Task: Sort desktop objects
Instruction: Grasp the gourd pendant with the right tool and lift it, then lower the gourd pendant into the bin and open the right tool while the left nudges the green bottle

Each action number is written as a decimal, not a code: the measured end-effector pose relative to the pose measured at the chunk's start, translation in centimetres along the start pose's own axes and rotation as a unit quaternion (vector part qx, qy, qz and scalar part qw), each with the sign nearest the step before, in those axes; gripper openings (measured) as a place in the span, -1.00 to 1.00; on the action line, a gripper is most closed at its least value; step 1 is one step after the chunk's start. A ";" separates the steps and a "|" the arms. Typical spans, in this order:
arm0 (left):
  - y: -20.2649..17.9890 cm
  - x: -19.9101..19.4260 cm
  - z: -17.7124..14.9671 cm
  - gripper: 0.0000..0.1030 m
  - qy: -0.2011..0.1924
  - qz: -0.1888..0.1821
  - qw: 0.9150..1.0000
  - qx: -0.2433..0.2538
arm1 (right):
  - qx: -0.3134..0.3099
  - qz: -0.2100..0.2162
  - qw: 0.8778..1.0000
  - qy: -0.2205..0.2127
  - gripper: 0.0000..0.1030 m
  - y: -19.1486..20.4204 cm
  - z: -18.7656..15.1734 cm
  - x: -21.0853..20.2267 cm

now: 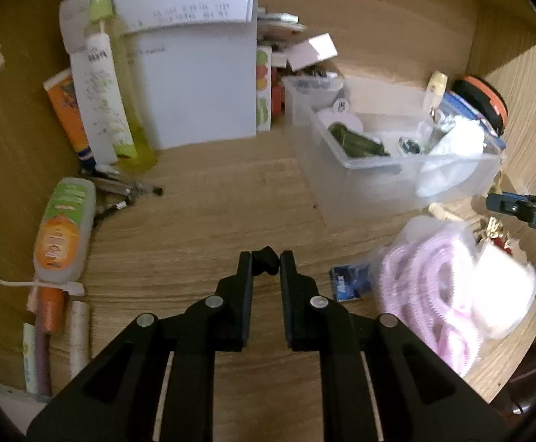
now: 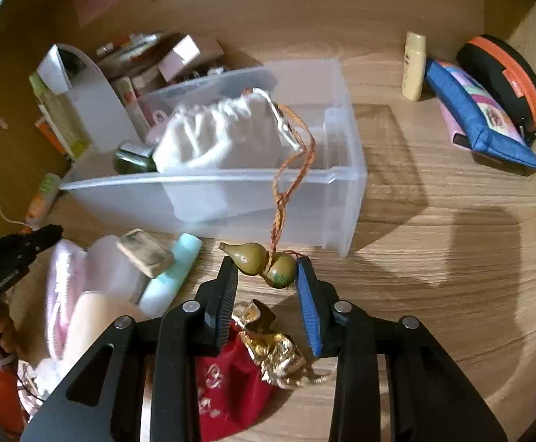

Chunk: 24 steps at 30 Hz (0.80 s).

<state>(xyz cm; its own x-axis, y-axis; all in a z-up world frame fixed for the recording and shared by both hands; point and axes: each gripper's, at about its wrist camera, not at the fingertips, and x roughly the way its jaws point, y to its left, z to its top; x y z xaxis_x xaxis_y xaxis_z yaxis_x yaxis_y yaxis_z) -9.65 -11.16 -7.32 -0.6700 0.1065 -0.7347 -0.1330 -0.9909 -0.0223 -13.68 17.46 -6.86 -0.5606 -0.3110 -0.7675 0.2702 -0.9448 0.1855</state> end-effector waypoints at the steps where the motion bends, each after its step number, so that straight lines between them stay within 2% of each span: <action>1: -0.1 -0.4 0.1 -0.75 -0.004 -0.002 1.000 -0.001 | 0.004 0.003 1.000 -0.008 -0.43 -0.2 0.0 -0.7; 14: -2.2 -4.4 3.2 -0.75 -0.077 -0.006 0.997 -0.012 | 0.002 0.005 0.998 -0.070 -0.43 -1.2 2.1 -4.8; 24: -4.1 -3.9 6.2 -0.74 -0.094 -0.031 0.995 -0.017 | -0.030 0.001 0.994 -0.107 -0.43 -1.1 5.6 -4.8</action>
<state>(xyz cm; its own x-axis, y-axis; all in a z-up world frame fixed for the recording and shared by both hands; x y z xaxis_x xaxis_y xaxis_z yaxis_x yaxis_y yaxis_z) -10.97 -7.02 -0.17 -0.7867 0.1781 -0.5911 -0.1562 -0.9837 -0.0885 -15.69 19.44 0.09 -0.7113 -0.3344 -0.6183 0.3150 -0.9380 0.1450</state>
